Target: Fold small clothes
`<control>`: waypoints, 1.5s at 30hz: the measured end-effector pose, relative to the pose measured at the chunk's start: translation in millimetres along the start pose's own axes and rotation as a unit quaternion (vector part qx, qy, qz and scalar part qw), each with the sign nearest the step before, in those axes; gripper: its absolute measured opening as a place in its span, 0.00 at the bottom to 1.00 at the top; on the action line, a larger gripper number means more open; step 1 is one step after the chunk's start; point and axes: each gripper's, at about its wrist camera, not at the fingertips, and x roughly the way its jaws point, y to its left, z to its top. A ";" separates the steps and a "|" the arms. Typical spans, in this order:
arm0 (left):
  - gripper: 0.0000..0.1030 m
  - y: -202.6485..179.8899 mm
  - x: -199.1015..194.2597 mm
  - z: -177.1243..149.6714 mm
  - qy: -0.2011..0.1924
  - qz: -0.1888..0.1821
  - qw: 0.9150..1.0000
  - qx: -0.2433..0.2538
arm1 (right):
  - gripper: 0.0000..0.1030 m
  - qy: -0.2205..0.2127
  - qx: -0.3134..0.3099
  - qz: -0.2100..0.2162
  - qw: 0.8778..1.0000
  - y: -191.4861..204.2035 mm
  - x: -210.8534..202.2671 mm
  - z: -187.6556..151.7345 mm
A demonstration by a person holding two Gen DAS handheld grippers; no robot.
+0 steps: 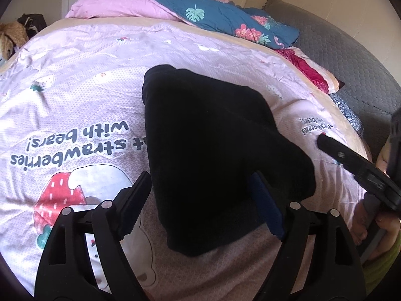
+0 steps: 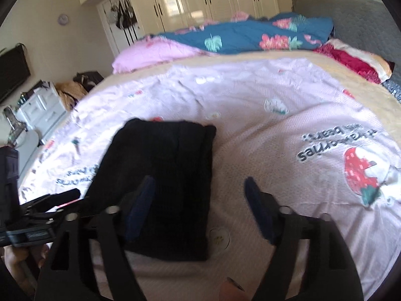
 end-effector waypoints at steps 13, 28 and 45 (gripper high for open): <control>0.91 6.3 -79.3 -30.0 -0.051 0.003 0.999 -0.003 | 0.96 -0.068 -0.035 0.008 0.997 38.1 -80.2 -33.6; 0.91 20.0 -115.5 -73.2 -0.070 0.010 0.998 -0.008 | 0.96 -0.051 -0.049 -0.008 0.998 67.1 -93.6 -91.3; 0.91 15.3 -102.5 -113.7 -0.089 0.025 0.995 0.027 | 0.96 -0.030 -0.029 -0.050 0.998 57.3 -92.5 -135.6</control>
